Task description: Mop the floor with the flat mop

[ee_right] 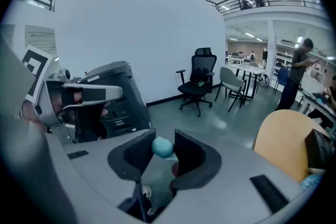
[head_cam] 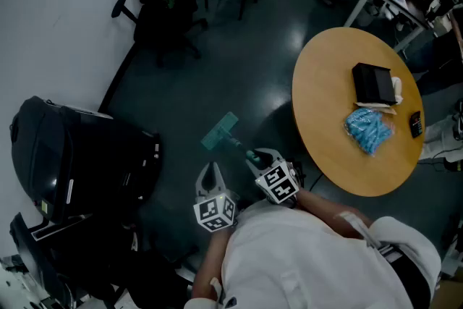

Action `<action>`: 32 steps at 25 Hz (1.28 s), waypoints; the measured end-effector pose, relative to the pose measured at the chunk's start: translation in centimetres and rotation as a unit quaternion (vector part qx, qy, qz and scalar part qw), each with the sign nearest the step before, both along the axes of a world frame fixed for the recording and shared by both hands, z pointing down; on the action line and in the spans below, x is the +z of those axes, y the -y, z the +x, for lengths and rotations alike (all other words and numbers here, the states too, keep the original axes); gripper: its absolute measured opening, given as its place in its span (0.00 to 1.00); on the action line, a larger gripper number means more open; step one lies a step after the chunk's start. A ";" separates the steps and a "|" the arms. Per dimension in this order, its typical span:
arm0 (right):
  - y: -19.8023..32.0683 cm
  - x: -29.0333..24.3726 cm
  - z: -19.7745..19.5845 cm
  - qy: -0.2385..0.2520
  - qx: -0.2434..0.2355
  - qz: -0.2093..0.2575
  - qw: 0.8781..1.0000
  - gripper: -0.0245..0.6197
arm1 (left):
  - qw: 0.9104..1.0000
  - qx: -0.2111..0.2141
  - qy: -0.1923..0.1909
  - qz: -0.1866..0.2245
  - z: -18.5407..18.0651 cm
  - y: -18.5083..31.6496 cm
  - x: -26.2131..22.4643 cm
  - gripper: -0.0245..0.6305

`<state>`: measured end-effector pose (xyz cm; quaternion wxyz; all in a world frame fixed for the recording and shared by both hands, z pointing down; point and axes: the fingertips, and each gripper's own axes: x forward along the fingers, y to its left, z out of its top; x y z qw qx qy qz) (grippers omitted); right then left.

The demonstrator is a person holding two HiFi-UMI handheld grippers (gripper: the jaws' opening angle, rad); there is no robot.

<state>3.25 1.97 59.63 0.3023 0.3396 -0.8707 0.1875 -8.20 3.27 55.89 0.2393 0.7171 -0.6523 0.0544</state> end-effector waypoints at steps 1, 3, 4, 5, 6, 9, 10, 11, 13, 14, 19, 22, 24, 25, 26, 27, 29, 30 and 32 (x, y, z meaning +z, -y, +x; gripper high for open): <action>-0.1 0.3 0.2 -0.006 0.001 -0.003 1.000 0.22 | 1.000 0.000 0.000 -0.001 0.0 -0.1 0.0 0.04; -0.3 0.4 0.3 -0.011 0.002 -0.006 1.000 0.22 | 1.000 0.000 -0.001 -0.001 -0.1 -0.2 0.0 0.04; -0.3 0.2 0.1 -0.007 0.001 -0.004 1.000 0.22 | 1.000 0.000 -0.001 -0.001 -0.1 -0.2 0.0 0.04; -0.2 0.0 -0.1 -0.002 0.000 -0.001 1.000 0.22 | 1.000 0.000 -0.001 -0.001 -0.2 -0.2 0.0 0.04; -0.3 -0.1 -0.2 0.000 -0.001 0.000 1.000 0.22 | 1.000 0.001 -0.002 0.000 -0.2 -0.2 0.0 0.04; -0.6 0.3 0.0 -0.004 -0.003 -0.003 1.000 0.22 | 1.000 0.003 -0.003 0.000 0.2 -0.3 0.1 0.04; -0.7 0.5 0.2 -0.007 -0.005 -0.004 1.000 0.22 | 1.000 0.004 -0.003 0.000 0.3 -0.3 0.1 0.04; -0.7 0.5 0.3 -0.009 -0.006 -0.003 1.000 0.22 | 1.000 0.005 -0.003 -0.001 0.4 -0.3 0.2 0.04; -0.7 0.4 0.5 -0.007 -0.006 0.000 1.000 0.22 | 1.000 0.006 -0.003 -0.002 0.5 -0.4 0.2 0.04; -0.8 0.4 0.6 -0.007 -0.006 0.000 1.000 0.22 | 1.000 0.006 -0.004 -0.002 0.4 -0.4 0.2 0.04; -1.7 1.3 3.0 -0.014 0.011 -0.010 1.000 0.22 | 1.000 0.008 -0.003 -0.002 0.5 -0.3 0.1 0.04; -2.6 1.9 4.1 -0.025 0.013 -0.024 0.999 0.22 | 1.000 0.008 -0.002 -0.003 0.3 0.0 0.3 0.04; -3.3 2.5 4.6 -0.037 0.006 -0.035 0.999 0.22 | 1.000 0.007 -0.003 -0.005 0.1 0.2 0.5 0.04; -3.8 3.0 5.0 -0.045 0.004 -0.042 0.998 0.22 | 1.000 0.006 -0.004 -0.007 0.1 0.3 0.7 0.04; -4.1 3.7 5.5 -0.052 0.006 -0.052 0.997 0.22 | 1.000 0.006 -0.005 -0.009 0.0 0.4 0.8 0.04; -4.4 4.4 6.0 -0.056 0.011 -0.065 0.996 0.22 | 1.000 0.005 -0.006 -0.011 0.0 0.4 0.9 0.04; -4.6 5.8 6.7 -0.062 0.020 -0.088 0.994 0.22 | 1.000 0.003 -0.008 -0.015 0.0 0.4 1.2 0.04; -4.6 6.5 6.7 -0.066 0.020 -0.090 0.994 0.22 | 1.000 0.002 -0.008 -0.017 -0.1 0.4 1.3 0.04; -4.0 7.8 6.2 -0.069 0.016 -0.087 0.994 0.22 | 1.000 0.000 -0.008 -0.020 -0.2 0.3 1.5 0.04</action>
